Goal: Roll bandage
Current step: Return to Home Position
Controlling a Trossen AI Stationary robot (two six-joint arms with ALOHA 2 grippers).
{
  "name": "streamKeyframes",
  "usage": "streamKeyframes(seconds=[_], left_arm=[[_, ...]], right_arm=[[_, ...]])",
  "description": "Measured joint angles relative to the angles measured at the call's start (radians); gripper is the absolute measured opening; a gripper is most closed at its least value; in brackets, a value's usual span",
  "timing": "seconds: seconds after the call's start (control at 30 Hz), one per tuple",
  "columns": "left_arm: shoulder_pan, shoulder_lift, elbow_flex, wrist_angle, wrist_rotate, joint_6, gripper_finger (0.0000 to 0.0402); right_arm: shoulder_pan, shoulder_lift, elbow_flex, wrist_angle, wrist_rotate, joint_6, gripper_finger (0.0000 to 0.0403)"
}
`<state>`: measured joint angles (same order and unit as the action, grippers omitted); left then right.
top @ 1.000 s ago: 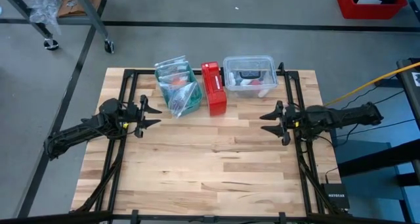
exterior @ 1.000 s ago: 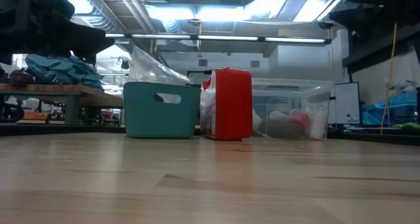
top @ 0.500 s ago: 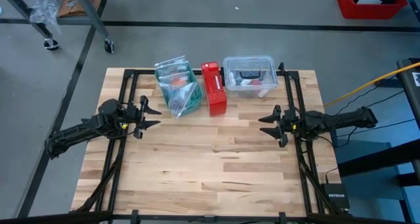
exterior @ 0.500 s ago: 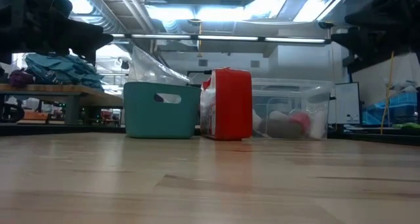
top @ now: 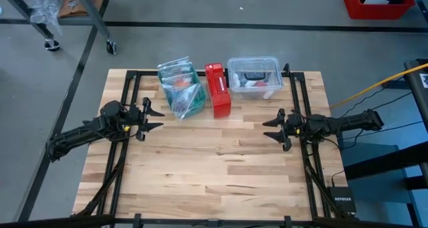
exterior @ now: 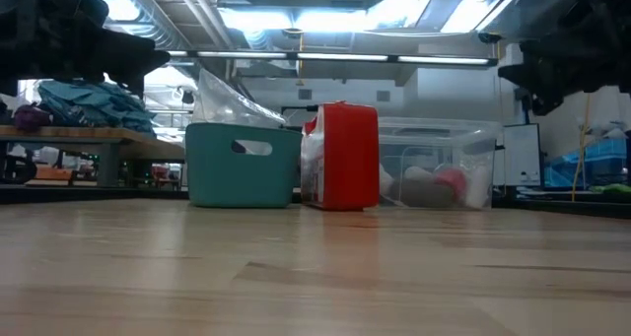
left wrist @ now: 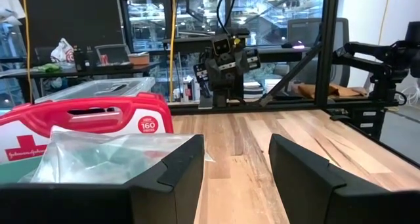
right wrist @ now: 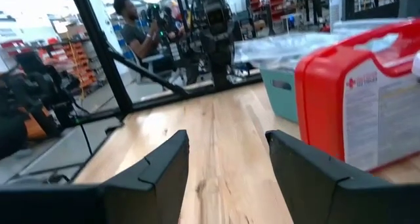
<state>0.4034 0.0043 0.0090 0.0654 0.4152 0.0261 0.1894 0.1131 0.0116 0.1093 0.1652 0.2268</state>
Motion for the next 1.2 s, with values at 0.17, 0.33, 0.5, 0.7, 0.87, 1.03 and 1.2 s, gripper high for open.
streamKeyframes(seconds=[0.17, 0.33, 0.5, 0.7, 0.87, 1.03, 1.2], left_arm=[[0.0, 0.0, 0.0, 0.0, 0.0, 0.0, 0.0164], [0.0, 0.0, 0.0, 0.0, 0.0, 0.0, 0.0164], [0.0, 0.0, 0.0, 0.0, 0.0, 0.0, 0.0164], [0.0, 0.0, 0.0, 0.0, 0.0, 0.0, 0.0164], [0.0, 0.0, 0.0, 0.0, 0.0, 0.0, 0.0164], [0.0, 0.0, 0.0, 0.0, 0.0, 0.0, 0.0164], [0.0, 0.0, 0.0, 0.0, 0.0, 0.0, 0.0164]], right_arm=[[0.0, 0.0, 0.0, -0.055, 0.019, -0.024, 0.0211], [0.0, 0.011, 0.0, -0.058, 0.033, -0.1, 0.0211], [0.0, 0.011, -0.001, -0.055, 0.054, -0.101, 0.0211], [0.0, 0.011, -0.001, -0.055, 0.056, -0.101, 0.0211], [0.0, 0.011, -0.001, -0.055, 0.057, -0.101, 0.0211], [0.0, 0.011, -0.001, -0.056, 0.058, -0.101, 0.0211], [0.0, 0.011, -0.002, -0.056, 0.059, -0.101, 0.0211]])
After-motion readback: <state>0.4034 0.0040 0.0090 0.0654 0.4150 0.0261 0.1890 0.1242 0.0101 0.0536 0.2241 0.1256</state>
